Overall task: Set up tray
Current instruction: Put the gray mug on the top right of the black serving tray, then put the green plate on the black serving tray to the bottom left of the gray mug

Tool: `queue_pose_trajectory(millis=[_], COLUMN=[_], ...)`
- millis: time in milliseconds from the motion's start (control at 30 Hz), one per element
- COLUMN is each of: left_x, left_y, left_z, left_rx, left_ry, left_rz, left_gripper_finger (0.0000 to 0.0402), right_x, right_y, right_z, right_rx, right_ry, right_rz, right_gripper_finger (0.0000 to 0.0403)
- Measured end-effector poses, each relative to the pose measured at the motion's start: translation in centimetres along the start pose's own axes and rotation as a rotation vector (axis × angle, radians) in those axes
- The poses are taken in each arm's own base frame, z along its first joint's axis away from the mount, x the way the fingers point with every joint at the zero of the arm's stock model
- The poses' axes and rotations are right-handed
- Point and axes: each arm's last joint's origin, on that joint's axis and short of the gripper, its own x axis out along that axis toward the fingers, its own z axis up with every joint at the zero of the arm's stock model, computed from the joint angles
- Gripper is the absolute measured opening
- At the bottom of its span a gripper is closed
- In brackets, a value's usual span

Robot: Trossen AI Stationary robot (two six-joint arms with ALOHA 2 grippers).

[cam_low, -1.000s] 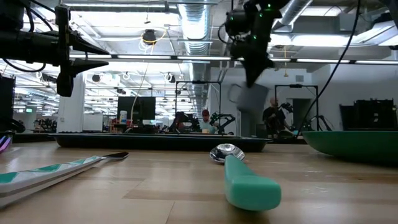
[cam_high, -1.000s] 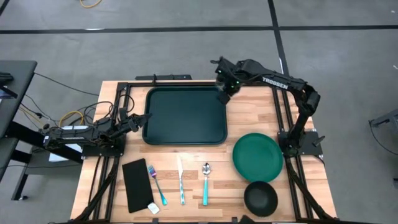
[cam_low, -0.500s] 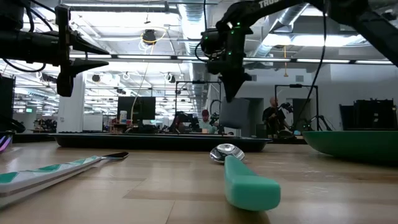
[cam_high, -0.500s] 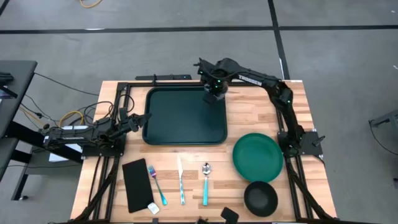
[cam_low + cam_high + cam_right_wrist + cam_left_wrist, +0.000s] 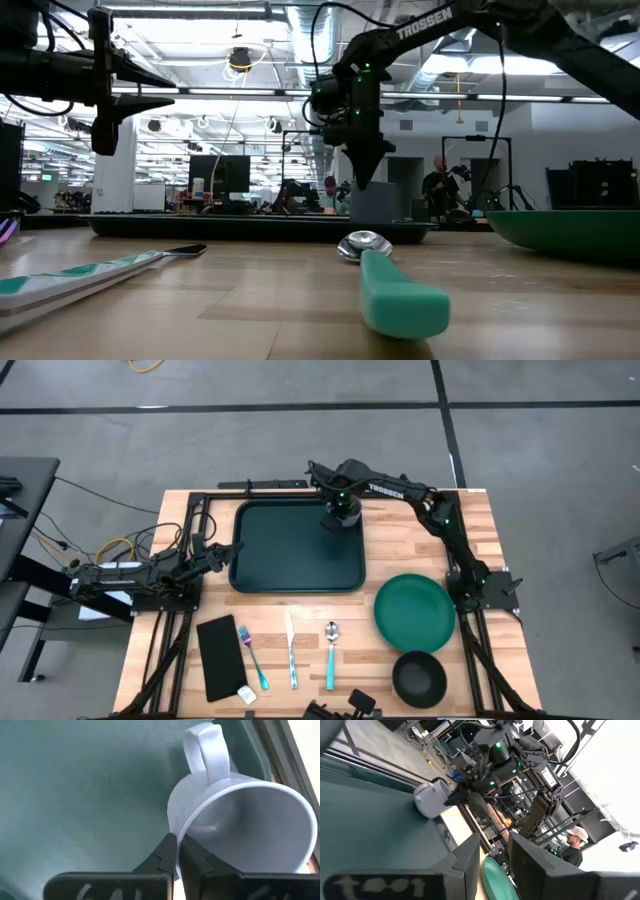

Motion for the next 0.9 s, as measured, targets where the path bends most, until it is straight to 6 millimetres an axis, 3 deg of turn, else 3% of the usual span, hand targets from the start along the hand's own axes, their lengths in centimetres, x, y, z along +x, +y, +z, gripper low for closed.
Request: queue_pose_trajectory(millis=[600,900], left_x=[0.00,0.00], left_y=[0.00,-0.01], left_z=[0.00,0.00], left_rx=[0.003,0.003], left_ry=[0.000,0.000], left_rz=[0.000,-0.001], left_gripper_finger=[0.0092,0.0092], right_x=[-0.21,-0.23], right_y=[0.26,0.16], right_z=[0.77,0.83], right_rx=[-0.055,-0.053], right_ry=[-0.089,-0.096], right_rz=[-0.010,-0.041], right_gripper_finger=[0.0027,0.0067])
